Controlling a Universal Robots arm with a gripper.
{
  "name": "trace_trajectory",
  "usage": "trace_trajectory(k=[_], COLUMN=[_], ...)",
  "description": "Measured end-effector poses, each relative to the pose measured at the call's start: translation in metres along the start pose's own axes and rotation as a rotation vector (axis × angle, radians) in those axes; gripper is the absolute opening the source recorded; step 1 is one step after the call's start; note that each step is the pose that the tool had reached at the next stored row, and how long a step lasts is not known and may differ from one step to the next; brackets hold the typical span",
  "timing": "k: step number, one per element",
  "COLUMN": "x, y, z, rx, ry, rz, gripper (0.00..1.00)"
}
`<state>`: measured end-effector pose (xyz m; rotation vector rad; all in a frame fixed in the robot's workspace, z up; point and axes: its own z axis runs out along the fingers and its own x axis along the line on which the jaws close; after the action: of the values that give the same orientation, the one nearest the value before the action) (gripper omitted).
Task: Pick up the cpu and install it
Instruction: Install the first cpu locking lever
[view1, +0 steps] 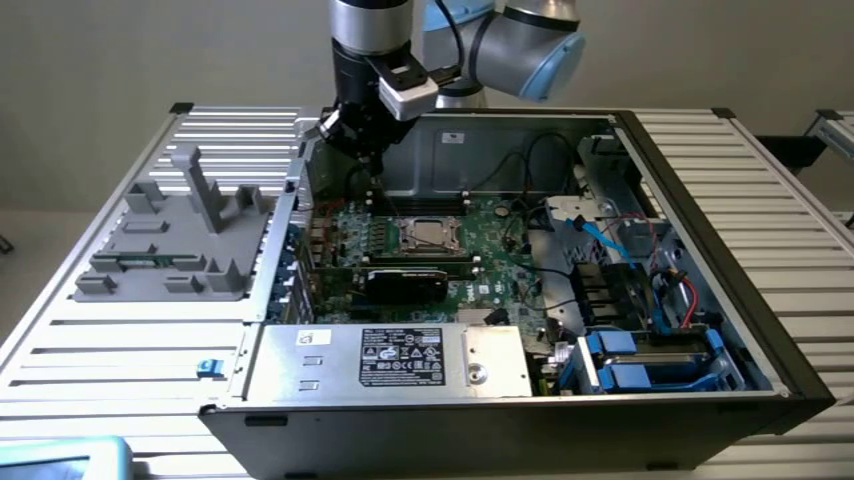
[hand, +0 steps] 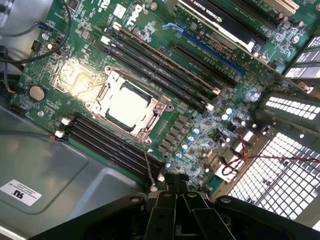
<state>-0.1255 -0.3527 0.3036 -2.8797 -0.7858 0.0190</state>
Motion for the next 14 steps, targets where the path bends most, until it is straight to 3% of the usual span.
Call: trace_trajectory(k=[5,9,14], x=[-0.0002,-0.0027,-0.0038], y=[0.0001,-0.001,-0.0006], z=[0.0006,0.0025,0.0074], rx=[0.0014,0.0221,0.0269], ry=[0.001,0.0125,0.0135], rz=[0.001,0.004,0.021], gripper=[0.11,0.11,0.11])
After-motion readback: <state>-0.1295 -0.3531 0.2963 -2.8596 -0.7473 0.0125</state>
